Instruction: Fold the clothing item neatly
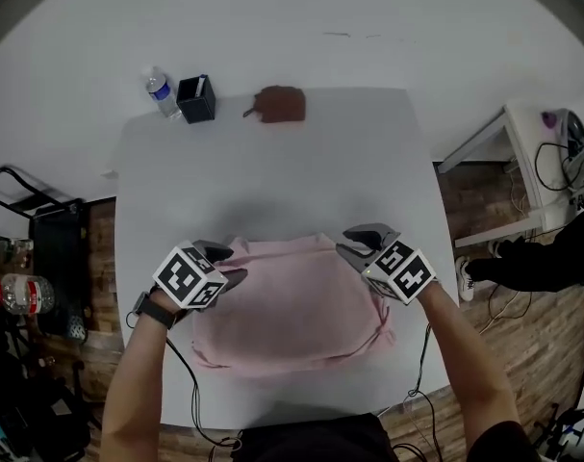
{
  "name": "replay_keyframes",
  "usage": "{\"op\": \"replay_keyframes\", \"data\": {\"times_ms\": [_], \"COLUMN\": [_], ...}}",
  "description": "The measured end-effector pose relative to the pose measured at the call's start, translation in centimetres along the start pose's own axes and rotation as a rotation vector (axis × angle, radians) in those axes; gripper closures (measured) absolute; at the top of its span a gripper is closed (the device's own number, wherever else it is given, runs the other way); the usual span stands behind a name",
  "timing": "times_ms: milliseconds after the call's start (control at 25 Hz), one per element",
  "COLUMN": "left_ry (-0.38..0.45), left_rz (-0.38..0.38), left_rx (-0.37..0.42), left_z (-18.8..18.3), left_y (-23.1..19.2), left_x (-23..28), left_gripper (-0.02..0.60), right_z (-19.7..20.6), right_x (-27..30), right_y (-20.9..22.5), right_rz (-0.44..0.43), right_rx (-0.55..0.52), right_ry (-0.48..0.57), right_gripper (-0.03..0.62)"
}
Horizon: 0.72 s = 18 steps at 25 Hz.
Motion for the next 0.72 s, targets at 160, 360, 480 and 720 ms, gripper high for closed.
{"op": "replay_keyframes", "data": {"times_ms": [160,360,480,720], "left_ry": [0.138,0.377,0.507,0.706], "left_rz": [0.038,-0.045,-0.084,-0.164], "left_rx": [-0.024,-0.142,-0.205,-0.240], "left_z": [-1.2,-2.9,-3.7,-4.1], "left_y": [3.6,7.7,10.3,17.6], "left_x": [-1.7,-4.2,-5.9,-8.9], "left_gripper": [0.439,0.558,0.571,0.575], "right_z": [-1.8,-3.6,-5.1,-7.1], "right_x": [-0.5,-2.4,-3.3,-6.9], "right_y": [-2.8,-5.8,-7.9,-13.7], "right_rz": [-0.001,0.010,-0.007,-0.036], "right_rx": [0.191,0.401,0.464,0.482], "right_ry": [0.111,0.233,0.312,0.457], "right_gripper": [0.540,0.557,0.559,0.571]}}
Point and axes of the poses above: the fingertips, and each gripper's own axes: x forward along the fingers, y to its right, z out of its underside, the point moved 7 cm from there along -x, backward along the fingers, and after that the axes turned 12 degrees about y, right-handed, at the moved point
